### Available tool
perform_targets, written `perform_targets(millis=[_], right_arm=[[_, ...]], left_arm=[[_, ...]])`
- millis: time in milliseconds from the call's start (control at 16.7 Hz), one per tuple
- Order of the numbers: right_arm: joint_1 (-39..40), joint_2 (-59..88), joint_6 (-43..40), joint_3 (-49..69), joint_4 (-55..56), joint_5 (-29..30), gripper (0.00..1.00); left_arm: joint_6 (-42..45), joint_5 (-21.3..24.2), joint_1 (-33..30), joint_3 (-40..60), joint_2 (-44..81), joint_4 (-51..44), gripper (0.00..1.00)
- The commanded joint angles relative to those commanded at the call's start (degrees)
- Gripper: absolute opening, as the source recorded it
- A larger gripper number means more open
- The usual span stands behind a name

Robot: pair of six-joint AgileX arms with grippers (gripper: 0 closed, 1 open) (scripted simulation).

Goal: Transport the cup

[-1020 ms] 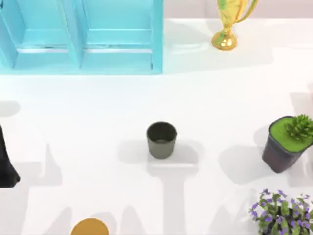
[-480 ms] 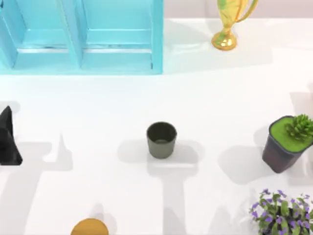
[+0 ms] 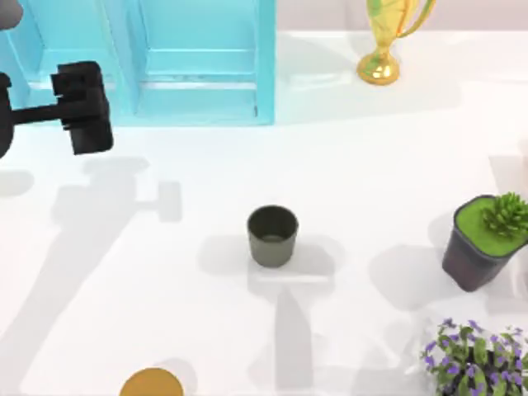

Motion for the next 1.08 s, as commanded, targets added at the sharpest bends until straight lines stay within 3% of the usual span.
perform_targets(millis=[660, 1080], right_arm=[[0.0, 0.0, 0.0, 0.0, 0.0, 0.0, 1.00], [0.0, 0.0, 0.0, 0.0, 0.0, 0.0, 1.00]], left_arm=[[-17.7, 0.2, -18.5, 56.3, 57.5, -37.5, 1.00], [-22.7, 0.3, -24.4, 73.7, 75.2, -48.7, 1.00]])
